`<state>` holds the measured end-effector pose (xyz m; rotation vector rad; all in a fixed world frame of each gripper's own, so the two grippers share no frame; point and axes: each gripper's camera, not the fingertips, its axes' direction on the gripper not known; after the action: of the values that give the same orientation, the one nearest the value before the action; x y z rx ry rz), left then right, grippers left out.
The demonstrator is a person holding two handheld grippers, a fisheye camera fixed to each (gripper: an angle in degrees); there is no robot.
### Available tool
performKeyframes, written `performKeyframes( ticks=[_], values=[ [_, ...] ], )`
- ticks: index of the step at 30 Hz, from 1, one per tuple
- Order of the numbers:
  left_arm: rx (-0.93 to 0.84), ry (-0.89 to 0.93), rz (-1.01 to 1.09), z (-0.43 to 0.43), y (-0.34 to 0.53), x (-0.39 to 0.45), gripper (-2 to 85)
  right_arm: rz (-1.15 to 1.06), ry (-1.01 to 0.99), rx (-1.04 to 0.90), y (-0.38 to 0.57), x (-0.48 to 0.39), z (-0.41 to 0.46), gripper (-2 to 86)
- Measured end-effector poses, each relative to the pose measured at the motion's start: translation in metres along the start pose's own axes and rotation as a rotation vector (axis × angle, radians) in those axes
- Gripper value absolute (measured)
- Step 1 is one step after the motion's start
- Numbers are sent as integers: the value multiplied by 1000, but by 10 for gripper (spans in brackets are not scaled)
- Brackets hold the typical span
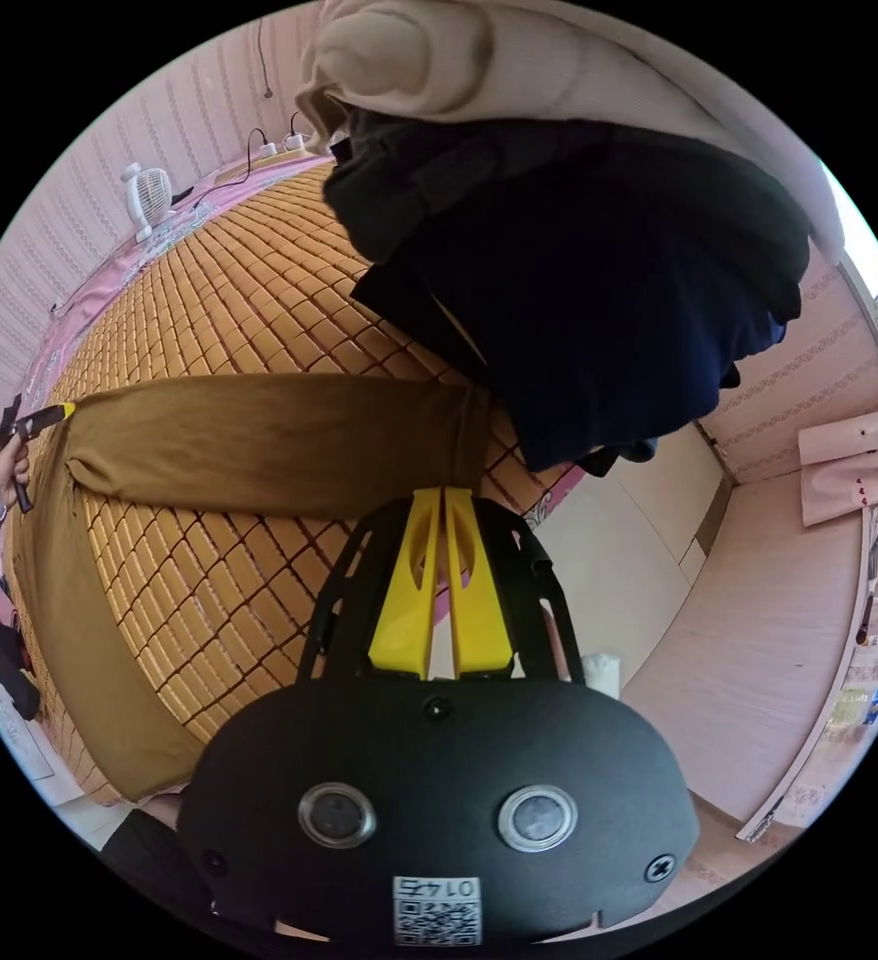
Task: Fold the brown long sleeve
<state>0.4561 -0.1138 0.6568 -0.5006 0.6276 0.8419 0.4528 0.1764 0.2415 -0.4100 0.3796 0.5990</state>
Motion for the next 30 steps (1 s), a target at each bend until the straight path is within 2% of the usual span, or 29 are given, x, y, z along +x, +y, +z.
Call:
performKeyframes(
  ticks=[3,8,13,17,19,21,25,30],
  values=[
    [13,-25,-57,8,3,-5,-10,-14,5,2,-4,-1,5,-4],
    [28,63,-157,2,19,-24,-10,5,4,1,-16,1,15,-4],
    [11,51,-173,-11,32,-25,-9,202,-115,-14,-16,19,16,-4],
    [142,102,-182,-56,56,-27,-8,278,-131,-31,-5,22,4,-2],
    [244,123,-170,-98,92,-26,-6,216,-150,-58,-3,8,0,-1],
    [266,117,-165,-124,131,-25,-5,48,-141,-91,-6,-30,-6,0],
    [175,19,-255,-153,252,-36,-3,-268,-230,-89,-24,-119,-10,2],
    [63,-81,-458,-173,398,-63,6,-723,-483,3,-71,-305,-11,13]
  ],
)
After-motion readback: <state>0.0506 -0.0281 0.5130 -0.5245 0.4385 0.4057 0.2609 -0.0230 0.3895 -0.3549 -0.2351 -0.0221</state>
